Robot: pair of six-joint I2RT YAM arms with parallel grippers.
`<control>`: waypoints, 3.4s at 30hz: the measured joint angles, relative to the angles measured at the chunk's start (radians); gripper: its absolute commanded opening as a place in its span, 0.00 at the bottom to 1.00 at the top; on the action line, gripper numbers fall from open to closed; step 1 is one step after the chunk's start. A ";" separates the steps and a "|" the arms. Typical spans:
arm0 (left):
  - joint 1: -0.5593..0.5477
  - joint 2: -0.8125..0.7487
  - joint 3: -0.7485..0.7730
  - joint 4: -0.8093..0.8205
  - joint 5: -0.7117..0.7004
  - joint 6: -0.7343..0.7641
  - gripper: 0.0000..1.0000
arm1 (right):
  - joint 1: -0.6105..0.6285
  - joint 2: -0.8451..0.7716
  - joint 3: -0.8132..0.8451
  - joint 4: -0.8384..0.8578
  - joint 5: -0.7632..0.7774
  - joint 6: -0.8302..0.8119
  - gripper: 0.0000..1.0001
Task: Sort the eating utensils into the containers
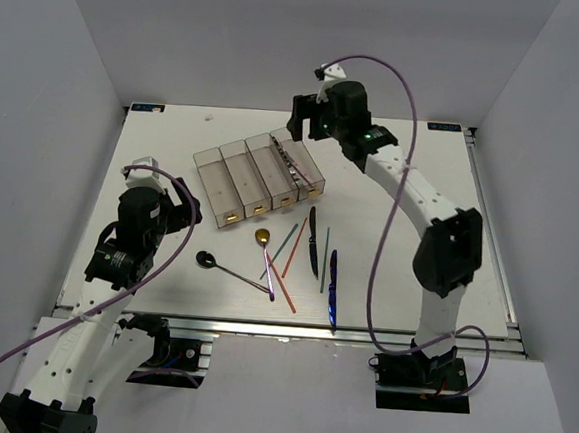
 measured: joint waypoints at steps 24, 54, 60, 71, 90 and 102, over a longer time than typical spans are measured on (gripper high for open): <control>-0.003 0.011 0.000 -0.008 -0.051 -0.015 0.98 | 0.209 -0.460 -0.856 -0.289 0.376 0.336 0.50; -0.013 0.019 0.000 -0.007 -0.021 -0.014 0.98 | 0.285 -0.372 -0.981 -0.221 0.372 0.463 0.32; -0.017 0.019 0.000 -0.007 -0.018 -0.011 0.98 | 0.308 -0.372 -0.985 -0.211 0.385 0.485 0.31; -0.031 0.012 0.000 -0.007 -0.018 -0.011 0.98 | 0.318 -0.373 -0.987 -0.204 0.375 0.492 0.00; -0.035 0.011 0.000 -0.007 -0.018 -0.011 0.98 | 0.317 -0.513 -0.839 -0.272 0.455 0.327 0.00; -0.039 0.011 0.000 -0.007 -0.023 -0.011 0.98 | 0.158 0.092 0.154 -0.217 0.202 0.048 0.00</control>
